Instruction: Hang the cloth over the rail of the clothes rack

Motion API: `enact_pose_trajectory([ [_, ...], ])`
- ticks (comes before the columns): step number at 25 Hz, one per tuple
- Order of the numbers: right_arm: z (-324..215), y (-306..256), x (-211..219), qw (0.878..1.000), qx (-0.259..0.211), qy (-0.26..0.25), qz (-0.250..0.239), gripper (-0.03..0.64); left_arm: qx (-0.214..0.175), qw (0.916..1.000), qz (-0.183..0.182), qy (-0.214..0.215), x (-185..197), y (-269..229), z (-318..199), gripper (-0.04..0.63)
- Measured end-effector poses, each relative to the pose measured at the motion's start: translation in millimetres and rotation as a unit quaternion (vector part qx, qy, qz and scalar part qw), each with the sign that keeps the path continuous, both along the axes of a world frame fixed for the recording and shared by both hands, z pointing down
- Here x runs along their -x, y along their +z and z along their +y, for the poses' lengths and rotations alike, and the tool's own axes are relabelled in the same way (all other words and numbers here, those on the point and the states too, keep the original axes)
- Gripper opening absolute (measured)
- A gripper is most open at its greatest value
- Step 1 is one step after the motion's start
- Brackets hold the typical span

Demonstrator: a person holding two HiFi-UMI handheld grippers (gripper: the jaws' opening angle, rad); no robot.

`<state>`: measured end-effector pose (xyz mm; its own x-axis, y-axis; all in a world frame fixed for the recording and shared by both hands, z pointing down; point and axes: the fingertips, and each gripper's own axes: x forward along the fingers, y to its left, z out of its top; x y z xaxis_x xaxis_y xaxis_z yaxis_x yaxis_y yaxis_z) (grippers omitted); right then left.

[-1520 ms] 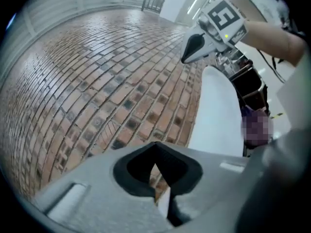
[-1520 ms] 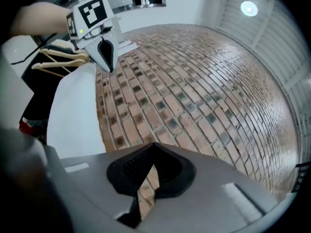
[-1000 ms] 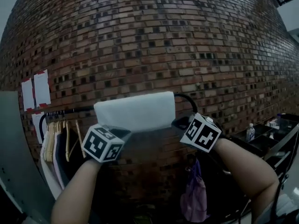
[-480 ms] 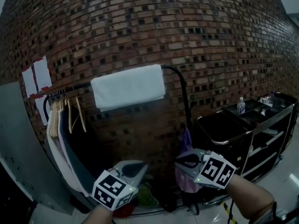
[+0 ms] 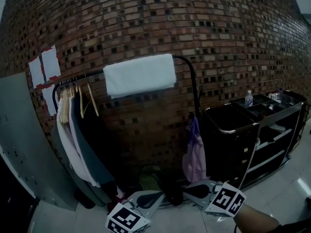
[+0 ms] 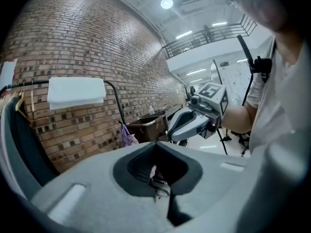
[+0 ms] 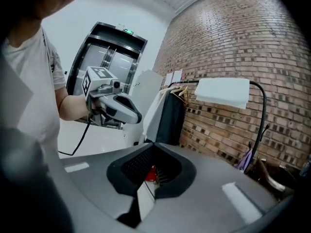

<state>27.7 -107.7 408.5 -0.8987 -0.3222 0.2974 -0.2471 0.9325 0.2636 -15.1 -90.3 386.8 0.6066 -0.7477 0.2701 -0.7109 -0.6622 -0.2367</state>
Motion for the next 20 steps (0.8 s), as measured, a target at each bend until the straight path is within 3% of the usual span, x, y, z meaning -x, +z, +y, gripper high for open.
enact_pose_trajectory([
  [13,205,23,-20,0.998,0.053,0.023,-0.030,0.002,0.047,0.9979,0.041,0.018,-21,31,195,0.002],
  [20,264,17,-25,0.994,0.088,0.017,-0.059,0.002,0.059,0.9968,0.045,0.030,-37,29,247,0.002],
])
